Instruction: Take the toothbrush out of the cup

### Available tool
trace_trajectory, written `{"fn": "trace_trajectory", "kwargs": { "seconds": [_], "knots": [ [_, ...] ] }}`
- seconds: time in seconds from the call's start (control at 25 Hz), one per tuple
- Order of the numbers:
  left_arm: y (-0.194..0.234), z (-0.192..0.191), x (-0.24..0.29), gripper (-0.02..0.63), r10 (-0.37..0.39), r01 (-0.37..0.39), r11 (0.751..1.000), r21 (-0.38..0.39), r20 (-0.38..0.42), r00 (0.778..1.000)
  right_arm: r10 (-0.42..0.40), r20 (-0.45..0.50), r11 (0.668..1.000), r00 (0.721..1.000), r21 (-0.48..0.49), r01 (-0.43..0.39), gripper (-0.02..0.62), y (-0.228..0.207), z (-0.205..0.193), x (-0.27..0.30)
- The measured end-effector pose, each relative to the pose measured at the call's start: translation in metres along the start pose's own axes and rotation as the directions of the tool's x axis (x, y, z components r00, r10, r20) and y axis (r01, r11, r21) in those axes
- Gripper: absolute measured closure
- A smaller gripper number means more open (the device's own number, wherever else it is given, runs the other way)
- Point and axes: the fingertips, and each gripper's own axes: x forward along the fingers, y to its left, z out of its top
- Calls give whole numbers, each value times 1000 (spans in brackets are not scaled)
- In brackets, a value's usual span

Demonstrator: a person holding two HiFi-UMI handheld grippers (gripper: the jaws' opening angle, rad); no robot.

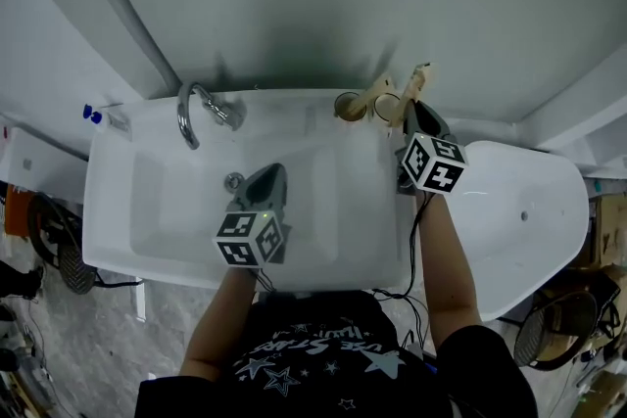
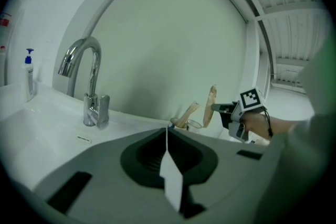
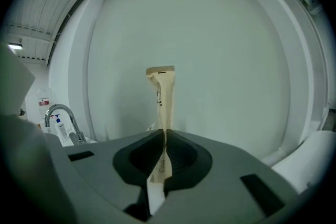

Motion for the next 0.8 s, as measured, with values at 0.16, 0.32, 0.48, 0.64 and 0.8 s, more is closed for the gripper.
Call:
{"fn": "trace_trajectory", "kwargs": {
  "seconds": [0.16,0.32,0.48,0.64,0.8],
  "knots": [
    [1,-9,-9,584,-27,27,1000,-1,-28,999,-18,-34,1000,999,4,18,566,10,-16,-25],
    [1,-22,-22,584,-62,62,998,-10,-56,997,-42,-83,999,996,17,44,566,19,-44,-54],
    [-1,-32,-30,584,-93,93,996,-6,-78,993,-60,-122,998,991,20,63,566,27,-64,-77],
    [-2,-41,-37,584,-116,117,993,1,-101,988,-80,-173,996,982,15,84,566,32,-85,-95],
    [-5,-50,-44,584,-134,139,990,26,-124,983,-97,-246,995,964,15,103,566,34,-112,-106]
  ]
}}
